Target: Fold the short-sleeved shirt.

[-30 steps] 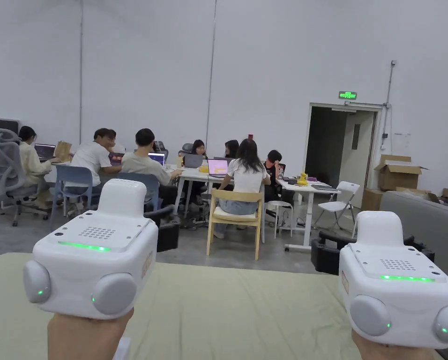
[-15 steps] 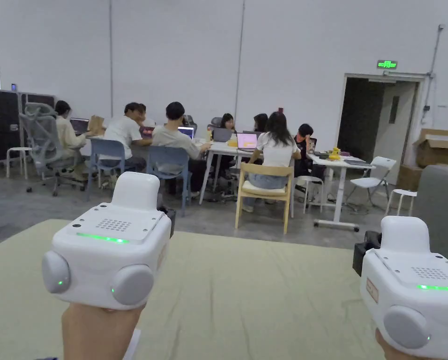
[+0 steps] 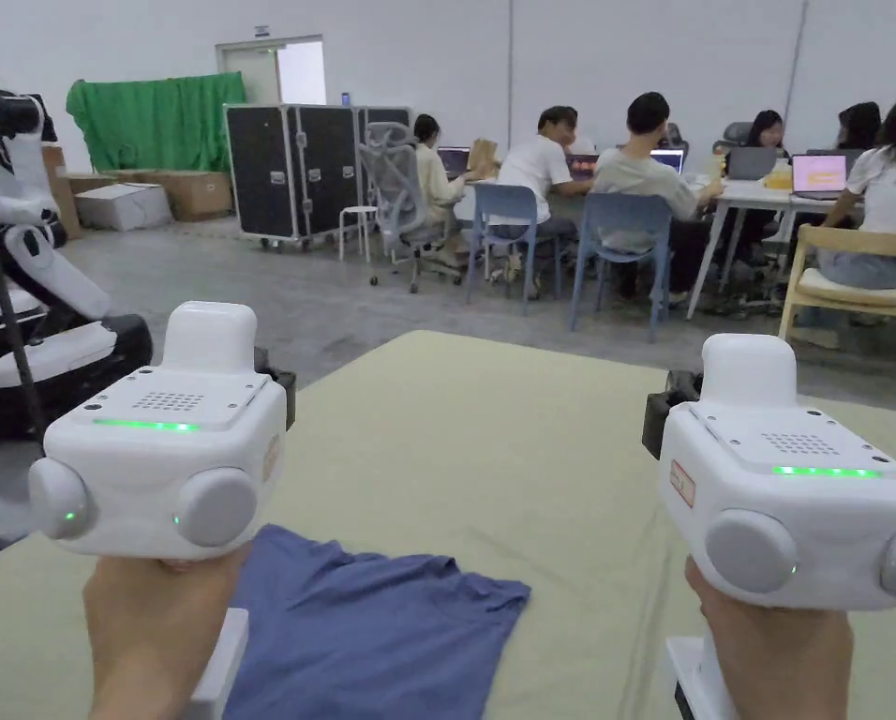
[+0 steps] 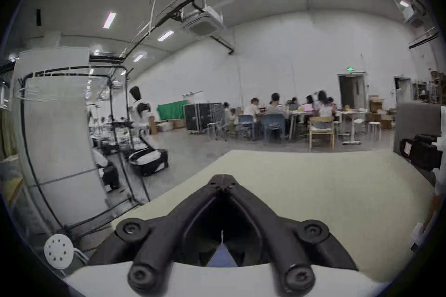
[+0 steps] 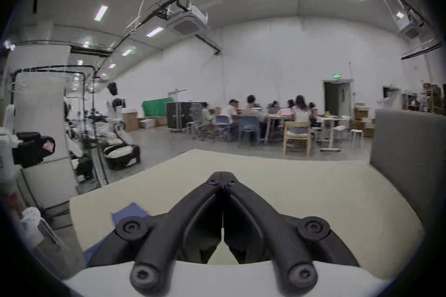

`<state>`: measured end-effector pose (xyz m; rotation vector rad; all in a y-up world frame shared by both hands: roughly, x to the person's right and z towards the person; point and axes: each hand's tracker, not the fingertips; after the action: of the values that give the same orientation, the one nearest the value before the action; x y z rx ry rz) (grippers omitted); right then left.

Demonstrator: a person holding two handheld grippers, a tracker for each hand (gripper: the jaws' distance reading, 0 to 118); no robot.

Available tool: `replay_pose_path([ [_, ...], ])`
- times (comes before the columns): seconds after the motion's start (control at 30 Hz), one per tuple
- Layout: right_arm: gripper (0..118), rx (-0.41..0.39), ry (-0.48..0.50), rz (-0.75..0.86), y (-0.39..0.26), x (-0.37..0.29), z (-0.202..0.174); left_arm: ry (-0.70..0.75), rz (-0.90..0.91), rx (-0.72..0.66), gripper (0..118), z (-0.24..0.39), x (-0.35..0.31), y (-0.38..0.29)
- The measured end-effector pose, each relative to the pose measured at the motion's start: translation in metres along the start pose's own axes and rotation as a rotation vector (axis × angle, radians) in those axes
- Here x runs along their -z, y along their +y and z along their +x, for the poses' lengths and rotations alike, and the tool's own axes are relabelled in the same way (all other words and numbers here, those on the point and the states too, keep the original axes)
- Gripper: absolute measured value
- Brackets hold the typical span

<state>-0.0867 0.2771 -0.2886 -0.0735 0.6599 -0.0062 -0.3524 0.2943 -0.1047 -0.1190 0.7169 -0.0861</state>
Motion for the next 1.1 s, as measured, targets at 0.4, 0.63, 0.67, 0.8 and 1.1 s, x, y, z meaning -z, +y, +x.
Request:
replay_pose_path([
  [0.4,3,-0.088,-0.056,-0.148,-0.050,0.029,0.014,-0.346,-0.706,-0.052,81,0.057,0.089,-0.135],
  [0.63,3,-0.142,-0.091,-0.284,-0.114,0.065,0.052,-0.317,-0.912,0.024,81,0.103,0.138,-0.231],
  [0.67,3,-0.147,-0.093,-0.305,-0.122,0.071,0.056,-0.321,-0.913,0.026,81,0.106,0.146,-0.236],
  [0.8,3,-0.125,-0.086,-0.370,-0.146,0.085,0.067,-0.338,-0.910,0.042,81,0.127,0.172,-0.259],
  [1.1,3,-0.124,-0.038,-0.436,-0.180,0.086,0.086,-0.402,-0.862,0.218,0,0.141,0.171,-0.300],
])
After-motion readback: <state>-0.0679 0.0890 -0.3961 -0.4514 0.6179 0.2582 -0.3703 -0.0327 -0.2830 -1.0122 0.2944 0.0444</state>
